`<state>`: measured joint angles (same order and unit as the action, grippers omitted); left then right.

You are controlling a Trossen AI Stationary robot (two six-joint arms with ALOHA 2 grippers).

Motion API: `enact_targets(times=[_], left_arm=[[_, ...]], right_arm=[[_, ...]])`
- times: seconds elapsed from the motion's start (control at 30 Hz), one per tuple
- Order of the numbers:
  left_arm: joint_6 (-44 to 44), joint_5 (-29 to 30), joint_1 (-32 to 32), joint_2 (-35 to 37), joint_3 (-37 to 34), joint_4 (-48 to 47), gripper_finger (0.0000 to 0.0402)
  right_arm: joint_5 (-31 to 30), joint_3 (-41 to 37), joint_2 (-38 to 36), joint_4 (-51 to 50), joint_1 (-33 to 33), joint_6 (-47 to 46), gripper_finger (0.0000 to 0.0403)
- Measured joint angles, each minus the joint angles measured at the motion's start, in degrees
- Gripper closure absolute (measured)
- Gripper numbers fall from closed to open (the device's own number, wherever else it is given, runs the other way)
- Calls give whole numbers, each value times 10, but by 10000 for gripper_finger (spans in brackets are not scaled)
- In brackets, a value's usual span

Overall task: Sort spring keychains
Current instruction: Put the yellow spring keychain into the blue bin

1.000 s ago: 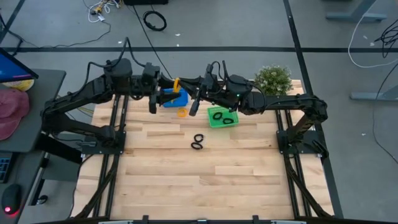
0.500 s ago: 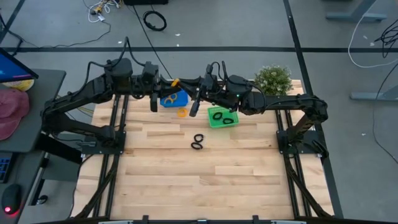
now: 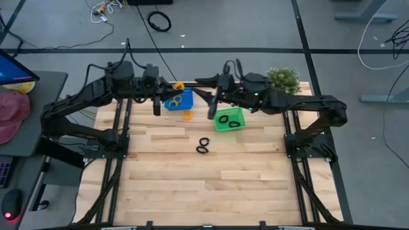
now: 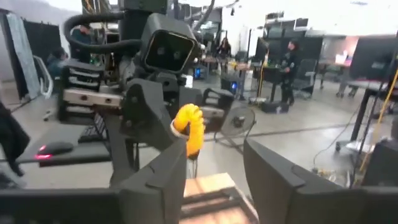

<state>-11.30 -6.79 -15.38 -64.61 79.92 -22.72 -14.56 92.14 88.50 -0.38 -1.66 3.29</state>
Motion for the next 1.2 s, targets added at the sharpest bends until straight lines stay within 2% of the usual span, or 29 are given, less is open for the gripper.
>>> enact_targets(times=[0.17, 0.4, 0.57, 0.83, 0.93, 1.1, 1.2], left_arm=[[30, 44, -3, 21, 0, -26, 363], [34, 98, -37, 40, 0, -133, 373], [21, 132, -70, 29, 0, -157, 370], [-9, 126, -123, -26, 0, -160, 375], [-46, 179, -128, -52, 0, -165, 375], [-165, 298, -138, -100, 0, -171, 375], [-217, 315, -149, -129, 0, -195, 375]], right_arm=[[1, 0, -48, -113, 29, -53, 233], [1, 0, -87, -271, 100, -120, 248], [1, 0, -86, -291, 140, -129, 263], [1, 0, -80, -290, 148, -115, 284], [0, 0, -80, -289, 147, -110, 289], [1, 0, -80, -289, 147, -110, 295], [0, 0, -80, -289, 146, -112, 296]])
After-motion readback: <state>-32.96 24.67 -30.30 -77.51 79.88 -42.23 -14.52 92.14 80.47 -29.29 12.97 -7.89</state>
